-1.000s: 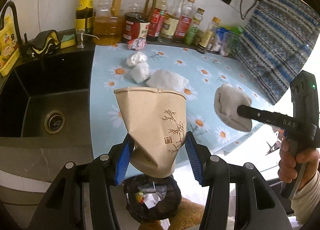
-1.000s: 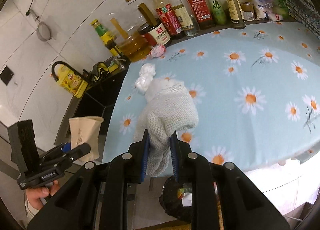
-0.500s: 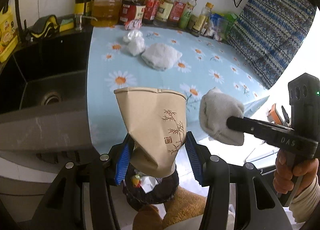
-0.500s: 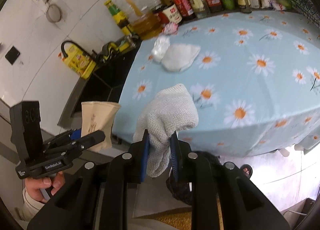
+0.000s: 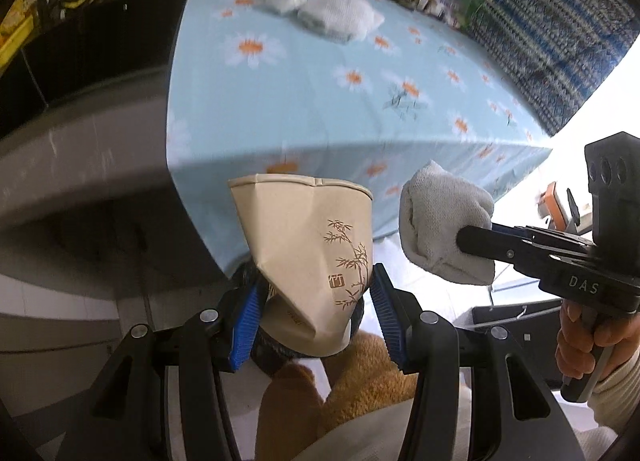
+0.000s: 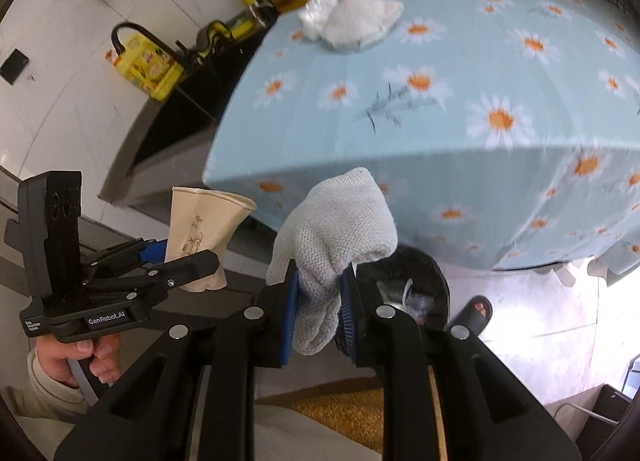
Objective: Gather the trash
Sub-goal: 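Carry the brown cup and grey cloth down over the black trash bin, then open both tools to drop the cup and grey cloth into the bin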
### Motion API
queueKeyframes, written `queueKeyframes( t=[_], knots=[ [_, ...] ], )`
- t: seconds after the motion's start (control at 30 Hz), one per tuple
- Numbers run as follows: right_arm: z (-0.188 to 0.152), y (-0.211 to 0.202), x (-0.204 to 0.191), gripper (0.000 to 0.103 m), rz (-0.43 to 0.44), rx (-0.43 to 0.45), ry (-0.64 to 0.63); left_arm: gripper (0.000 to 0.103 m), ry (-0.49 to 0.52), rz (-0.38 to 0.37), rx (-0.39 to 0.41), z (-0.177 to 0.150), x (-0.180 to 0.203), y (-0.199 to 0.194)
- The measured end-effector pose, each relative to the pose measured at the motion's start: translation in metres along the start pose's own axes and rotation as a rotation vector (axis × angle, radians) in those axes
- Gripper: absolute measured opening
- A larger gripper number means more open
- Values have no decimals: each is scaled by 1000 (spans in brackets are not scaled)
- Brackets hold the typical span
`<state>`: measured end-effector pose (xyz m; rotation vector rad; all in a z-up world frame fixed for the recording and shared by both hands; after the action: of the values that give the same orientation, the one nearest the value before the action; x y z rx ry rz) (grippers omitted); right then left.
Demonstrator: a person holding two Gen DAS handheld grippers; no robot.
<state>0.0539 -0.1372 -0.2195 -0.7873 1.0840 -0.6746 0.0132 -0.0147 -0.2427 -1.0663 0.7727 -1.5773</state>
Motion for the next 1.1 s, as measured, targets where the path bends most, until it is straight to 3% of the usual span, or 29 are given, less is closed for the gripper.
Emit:
queueKeyframes(
  t=[0.5,1.1],
  knots=[
    [-57,61,45,22,-88,-158,78,50,-40,-21,-198,-71,-7,77],
    [-74,112,69,23,-154,-276,38,50,-88,-40,-314,-82,-14,137]
  ],
)
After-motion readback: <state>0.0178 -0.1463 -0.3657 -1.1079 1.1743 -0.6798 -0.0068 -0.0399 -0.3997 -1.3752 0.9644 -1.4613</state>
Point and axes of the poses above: each gripper's, at about its wrist camera, not at the fingertips, and y roughly the way its jaws point, x to its right, z to its top, the point moved 10 cm from there along y, roughly the way its jaws point, and after that the axes turned 8 degrees about y, right-handed, at the moved point
